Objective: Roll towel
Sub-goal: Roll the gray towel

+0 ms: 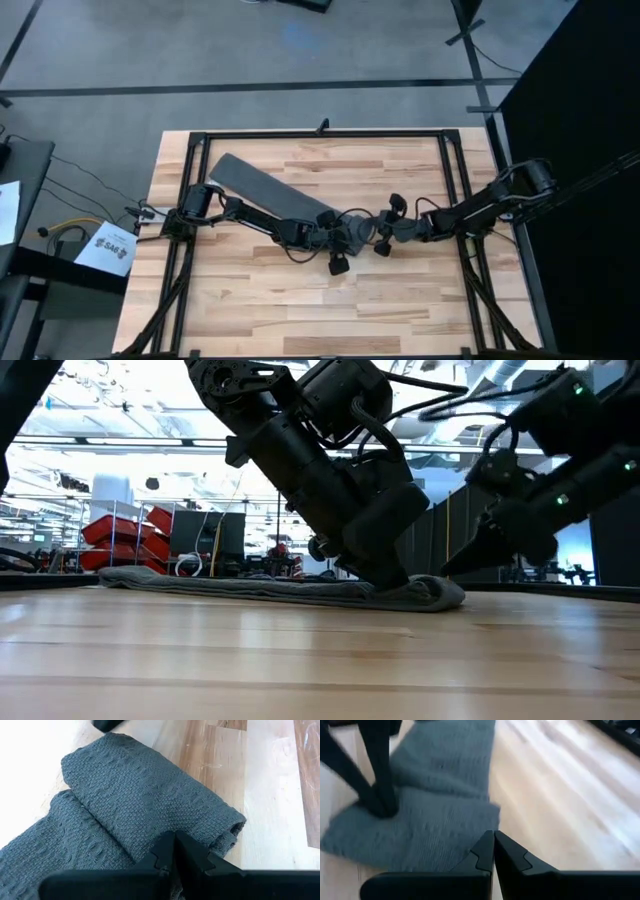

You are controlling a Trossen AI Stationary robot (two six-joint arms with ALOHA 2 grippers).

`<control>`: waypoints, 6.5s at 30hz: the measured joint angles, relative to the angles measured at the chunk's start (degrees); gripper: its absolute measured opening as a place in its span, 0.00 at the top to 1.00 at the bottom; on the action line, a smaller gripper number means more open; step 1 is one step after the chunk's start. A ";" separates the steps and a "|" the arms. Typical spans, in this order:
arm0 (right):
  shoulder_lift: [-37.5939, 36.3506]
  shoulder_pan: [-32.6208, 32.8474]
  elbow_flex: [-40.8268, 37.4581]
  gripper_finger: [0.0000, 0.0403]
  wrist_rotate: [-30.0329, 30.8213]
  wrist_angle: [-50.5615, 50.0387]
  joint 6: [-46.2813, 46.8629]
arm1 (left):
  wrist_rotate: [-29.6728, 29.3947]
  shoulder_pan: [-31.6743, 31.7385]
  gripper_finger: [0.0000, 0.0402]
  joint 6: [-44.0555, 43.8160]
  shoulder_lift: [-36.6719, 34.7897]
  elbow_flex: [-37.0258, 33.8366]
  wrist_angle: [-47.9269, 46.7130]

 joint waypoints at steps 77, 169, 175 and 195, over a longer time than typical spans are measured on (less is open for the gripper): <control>30.93 -16.37 14.97 1.00 -62.59 28.56 -26.25 | -6.10 3.50 0.99 12.82 -11.09 -23.39 13.37; 28.24 -17.40 22.16 1.00 -70.45 5.59 -37.49 | -6.90 2.17 0.99 20.62 -15.28 -25.89 14.04; 28.26 -17.60 22.10 1.00 -68.90 6.24 -38.14 | -7.82 1.14 0.99 22.14 -18.03 -23.17 16.46; 28.24 -18.23 22.21 1.00 -66.59 6.14 -38.96 | -4.77 -6.63 0.99 25.96 0.92 -12.73 40.53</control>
